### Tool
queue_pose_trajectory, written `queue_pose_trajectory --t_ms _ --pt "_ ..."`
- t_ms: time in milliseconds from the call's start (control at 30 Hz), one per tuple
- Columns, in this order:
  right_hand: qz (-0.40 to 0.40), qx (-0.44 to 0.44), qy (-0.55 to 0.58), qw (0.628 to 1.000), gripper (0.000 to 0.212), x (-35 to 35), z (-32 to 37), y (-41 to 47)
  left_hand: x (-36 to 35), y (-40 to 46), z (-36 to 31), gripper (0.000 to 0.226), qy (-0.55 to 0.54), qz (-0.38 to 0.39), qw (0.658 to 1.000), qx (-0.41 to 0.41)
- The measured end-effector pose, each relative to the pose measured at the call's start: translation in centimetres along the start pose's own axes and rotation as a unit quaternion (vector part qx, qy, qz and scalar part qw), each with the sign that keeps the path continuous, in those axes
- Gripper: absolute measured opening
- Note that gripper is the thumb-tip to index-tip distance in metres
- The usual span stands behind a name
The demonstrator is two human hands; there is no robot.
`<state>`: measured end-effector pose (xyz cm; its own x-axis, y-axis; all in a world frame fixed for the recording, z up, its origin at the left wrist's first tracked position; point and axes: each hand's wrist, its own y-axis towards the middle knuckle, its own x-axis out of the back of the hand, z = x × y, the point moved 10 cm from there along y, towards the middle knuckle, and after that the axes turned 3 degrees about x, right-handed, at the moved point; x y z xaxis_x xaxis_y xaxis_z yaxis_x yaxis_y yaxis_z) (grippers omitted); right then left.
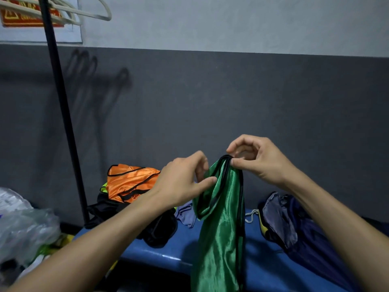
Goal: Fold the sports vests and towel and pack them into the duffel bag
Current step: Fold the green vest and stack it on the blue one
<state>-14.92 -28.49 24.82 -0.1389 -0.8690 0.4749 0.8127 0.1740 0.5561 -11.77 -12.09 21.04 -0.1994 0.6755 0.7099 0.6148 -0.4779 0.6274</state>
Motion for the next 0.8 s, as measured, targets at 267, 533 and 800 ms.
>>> queue_pose_trajectory --t_ms 267,533,800 --pt "0.025 0.007 -0.027 0.999 0.02 -0.5 -0.3 -0.5 -0.7 1.6 0.5 0.02 -0.034 0.029 0.998 0.041" --pt "0.003 0.007 -0.053 0.999 0.018 0.3 -1.3 -0.9 -0.5 2.0 0.0 0.036 -0.247 0.189 0.943 0.114" --pt "0.015 0.025 -0.046 0.999 0.02 -1.1 -0.5 -0.5 -1.5 0.8 -1.0 0.021 -0.083 0.166 0.981 0.061"
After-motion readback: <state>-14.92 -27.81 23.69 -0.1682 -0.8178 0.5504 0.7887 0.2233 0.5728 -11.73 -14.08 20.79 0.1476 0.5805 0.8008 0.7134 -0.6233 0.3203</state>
